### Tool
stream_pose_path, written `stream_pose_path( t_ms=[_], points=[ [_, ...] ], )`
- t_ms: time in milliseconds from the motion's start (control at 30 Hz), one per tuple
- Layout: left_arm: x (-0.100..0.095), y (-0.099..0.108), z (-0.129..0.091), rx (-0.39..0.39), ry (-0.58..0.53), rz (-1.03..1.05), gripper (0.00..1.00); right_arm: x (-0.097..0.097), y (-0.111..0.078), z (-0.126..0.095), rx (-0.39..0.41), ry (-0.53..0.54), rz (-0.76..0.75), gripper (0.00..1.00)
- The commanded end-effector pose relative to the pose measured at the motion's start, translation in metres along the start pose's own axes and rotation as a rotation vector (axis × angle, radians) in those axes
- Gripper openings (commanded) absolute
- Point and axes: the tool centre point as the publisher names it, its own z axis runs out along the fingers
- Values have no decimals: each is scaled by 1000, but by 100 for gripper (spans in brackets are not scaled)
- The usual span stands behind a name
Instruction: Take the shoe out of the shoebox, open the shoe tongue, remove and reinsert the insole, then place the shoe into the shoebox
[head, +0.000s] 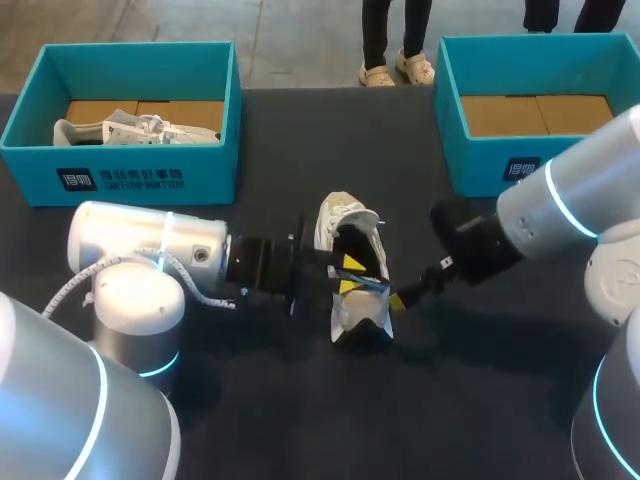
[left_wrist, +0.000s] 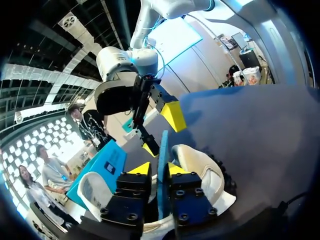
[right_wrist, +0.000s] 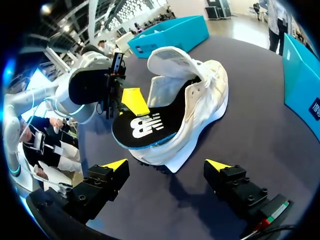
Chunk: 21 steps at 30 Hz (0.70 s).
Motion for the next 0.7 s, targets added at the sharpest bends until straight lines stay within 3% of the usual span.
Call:
stream_pose_path(
  t_ms=[33,700],
  points=[
    [1,5,1,-4,10,-1,0,1,-4,1,-6,0,4,100],
    [6,26,7,-68,44,-6,0,-3,-12,-1,-2,5,15,100]
  ],
)
